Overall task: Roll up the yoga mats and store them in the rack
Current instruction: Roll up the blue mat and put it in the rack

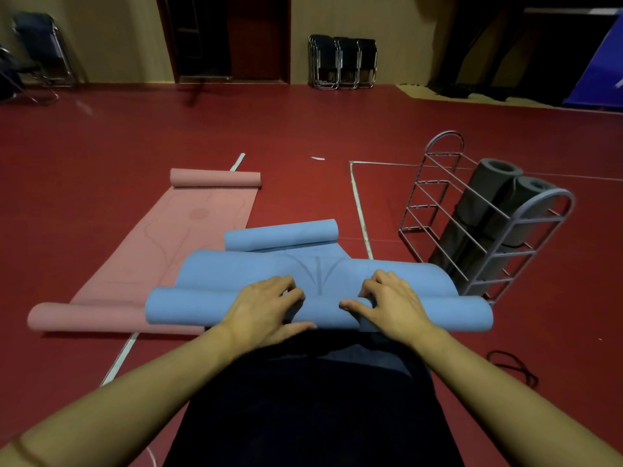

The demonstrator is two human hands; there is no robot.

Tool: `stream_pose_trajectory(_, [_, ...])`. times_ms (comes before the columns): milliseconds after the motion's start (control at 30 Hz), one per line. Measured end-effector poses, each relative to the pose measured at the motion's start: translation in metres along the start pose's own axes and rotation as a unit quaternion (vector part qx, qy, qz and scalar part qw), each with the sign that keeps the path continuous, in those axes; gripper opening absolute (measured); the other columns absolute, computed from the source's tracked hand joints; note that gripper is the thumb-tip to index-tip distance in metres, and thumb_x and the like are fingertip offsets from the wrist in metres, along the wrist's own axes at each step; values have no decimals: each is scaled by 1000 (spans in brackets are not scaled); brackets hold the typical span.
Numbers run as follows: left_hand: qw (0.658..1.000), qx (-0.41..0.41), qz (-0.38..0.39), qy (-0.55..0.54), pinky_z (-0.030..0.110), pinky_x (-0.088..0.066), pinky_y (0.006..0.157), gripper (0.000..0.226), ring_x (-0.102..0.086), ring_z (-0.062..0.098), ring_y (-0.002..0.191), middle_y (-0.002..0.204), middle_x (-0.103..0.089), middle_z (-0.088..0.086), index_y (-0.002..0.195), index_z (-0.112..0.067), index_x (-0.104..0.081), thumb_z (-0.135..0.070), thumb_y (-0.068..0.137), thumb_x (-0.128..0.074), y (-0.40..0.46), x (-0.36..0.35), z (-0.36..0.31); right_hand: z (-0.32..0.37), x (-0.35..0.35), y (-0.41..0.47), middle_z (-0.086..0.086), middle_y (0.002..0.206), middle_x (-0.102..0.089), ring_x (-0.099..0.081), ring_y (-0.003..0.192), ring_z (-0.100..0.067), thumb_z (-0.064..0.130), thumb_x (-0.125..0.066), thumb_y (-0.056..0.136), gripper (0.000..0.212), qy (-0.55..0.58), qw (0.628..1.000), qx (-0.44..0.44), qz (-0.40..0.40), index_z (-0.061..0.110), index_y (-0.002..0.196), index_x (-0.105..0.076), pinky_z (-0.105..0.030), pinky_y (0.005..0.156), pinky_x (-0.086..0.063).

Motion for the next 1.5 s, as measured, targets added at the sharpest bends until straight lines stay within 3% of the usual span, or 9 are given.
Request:
stream_pose_trajectory(200, [994, 83, 49, 41, 38, -46, 55, 65, -65, 24, 79, 90, -59, -3, 103, -28, -65, -79, 95, -25, 5, -9, 7, 16, 10, 9, 4, 96, -66, -58, 103, -23, 76, -48, 91, 58, -36, 999, -38, -13, 24, 111, -67, -39, 89, -41])
stream_pose_trajectory(367, [994, 98, 37, 44, 39, -52, 73, 49, -66, 27, 79, 90, -66, -4, 119, -32, -57, -67, 99, -30, 11, -12, 5, 34, 17, 2, -3, 86, -67, -64, 85, -30, 70, -37, 98, 52, -126, 990, -6, -60, 21, 92, -52, -38, 66, -31])
stream_pose_trajectory(533, [995, 89, 27, 37, 40, -45, 86, 39, -61, 27, 89, 88, -62, -1, 95, -23, -59, -54, 103, -37, 14, -22, 2, 28, 4, 1, -3, 90, -64, -60, 90, -29, 71, -35, 97, 59, -123, 991, -11, -45, 19, 91, -62, -40, 77, -39])
stream_pose_trajectory(733, [991, 104, 4, 78, 40, -39, 73, 41, -49, 29, 84, 94, -54, 4, 92, -17, -63, -51, 102, -44, 11, -17, -8, 28, -2, 8, -5, 87, -52, -52, 86, -30, 67, -34, 93, 67, -129, 984, -9, -125, 15, 74, -71, -41, 72, -39])
stream_pose_trajectory(933, [987, 113, 46, 104, 39, -44, 62, 49, -58, 30, 74, 82, -59, 5, 96, -17, -63, -62, 94, -44, 23, -10, -9, 33, 3, 21, -5, 94, -66, -60, 97, -31, 61, -51, 96, 47, -112, 987, -29, -107, 17, 100, -66, -43, 76, -44])
stream_pose_trajectory(1133, [988, 124, 39, 84, 37, -40, 54, 44, -60, 29, 66, 74, -58, 4, 83, -20, -56, -61, 95, -47, 28, -11, -3, 40, 14, 22, -4, 80, -63, -62, 86, -30, 61, -49, 99, 47, -146, 983, -22, -108, 18, 82, -59, -37, 61, -34])
stream_pose_trajectory(1233, [988, 134, 42, 66, 39, -47, 60, 51, -62, 31, 68, 75, -62, 5, 80, -20, -57, -63, 97, -37, 30, -17, 2, 38, 15, 23, -4, 84, -66, -62, 91, -29, 63, -44, 100, 52, -140, 986, -31, -82, 19, 82, -64, -37, 62, -38])
stream_pose_trajectory(1367, [987, 143, 47, 47, 43, -48, 86, 56, -63, 31, 80, 90, -66, 5, 80, -19, -63, -62, 99, -33, 36, -29, 10, 32, 6, 23, -2, 93, -59, -58, 92, -27, 62, -49, 98, 54, -119, 989, -11, -84, 16, 80, -71, -38, 69, -45])
stream_pose_trajectory(1500, [988, 123, 9, 97, 41, -36, 68, 55, -51, 30, 77, 87, -53, 7, 77, -13, -67, -54, 100, -39, 38, -26, 3, 34, 4, 21, -4, 85, -54, -55, 86, -28, 59, -59, 94, 52, -127, 984, 16, -124, 13, 70, -68, -39, 70, -42])
Point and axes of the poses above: each hand's wrist, its own y-axis towards the middle knuckle, its own x-axis out of the back of the hand, z = x × y, the point moved 7 cm from there along y, towards the middle knuckle
